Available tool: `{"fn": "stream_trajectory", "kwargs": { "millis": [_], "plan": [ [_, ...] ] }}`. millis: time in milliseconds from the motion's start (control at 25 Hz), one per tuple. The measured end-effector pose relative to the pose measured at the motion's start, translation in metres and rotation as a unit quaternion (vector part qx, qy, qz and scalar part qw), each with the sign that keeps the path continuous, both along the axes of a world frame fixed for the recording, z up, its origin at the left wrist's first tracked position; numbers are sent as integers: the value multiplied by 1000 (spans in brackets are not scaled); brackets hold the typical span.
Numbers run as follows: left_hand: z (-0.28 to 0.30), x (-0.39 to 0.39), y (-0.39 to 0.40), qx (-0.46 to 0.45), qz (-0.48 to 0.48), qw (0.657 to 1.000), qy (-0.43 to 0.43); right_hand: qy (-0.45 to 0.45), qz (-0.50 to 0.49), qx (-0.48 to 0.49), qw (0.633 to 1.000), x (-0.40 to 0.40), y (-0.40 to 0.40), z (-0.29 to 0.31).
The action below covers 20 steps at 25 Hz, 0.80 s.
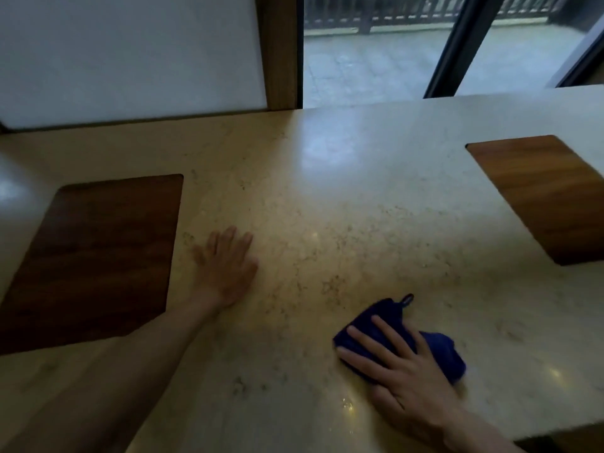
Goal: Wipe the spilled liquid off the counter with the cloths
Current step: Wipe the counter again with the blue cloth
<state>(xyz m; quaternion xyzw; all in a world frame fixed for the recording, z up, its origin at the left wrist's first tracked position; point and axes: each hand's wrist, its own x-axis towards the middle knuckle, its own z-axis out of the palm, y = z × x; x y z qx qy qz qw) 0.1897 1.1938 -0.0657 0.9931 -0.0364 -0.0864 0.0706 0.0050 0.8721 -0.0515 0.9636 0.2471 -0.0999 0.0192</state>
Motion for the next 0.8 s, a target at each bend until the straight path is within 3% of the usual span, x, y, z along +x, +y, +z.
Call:
{"fn": "stream_trajectory", "kwargs": {
  "millis": [80, 160, 240, 320, 360, 400, 600, 800],
  "plan": [
    [8, -16, 17, -9, -26, 1000, 11, 26, -67, 18, 997, -54, 5, 2],
    [14, -32, 35, -12, -36, 999, 2, 55, -196, 34, 978, -80, 24, -4],
    [19, -41, 57, -11, -17, 1000, 0, 66, -366, 80, 925, -81, 67, -1],
    [19, -40, 78, 2, 28, 1000, -11, 54, -474, 123, 870, -64, 118, -1],
    [18, -35, 91, 8, 50, 998, -24, 77, -498, 130, 854, -51, 145, 1],
    [17, -28, 102, 8, 68, 997, -37, 92, -479, 135, 862, -39, 165, 1],
    [12, 22, 156, 5, 143, 989, -37, 58, -497, 111, 858, 72, 200, -11],
    [-8, 30, 177, 24, 200, 979, -30, -40, -499, 103, 859, 232, 209, -24]
  ]
}}
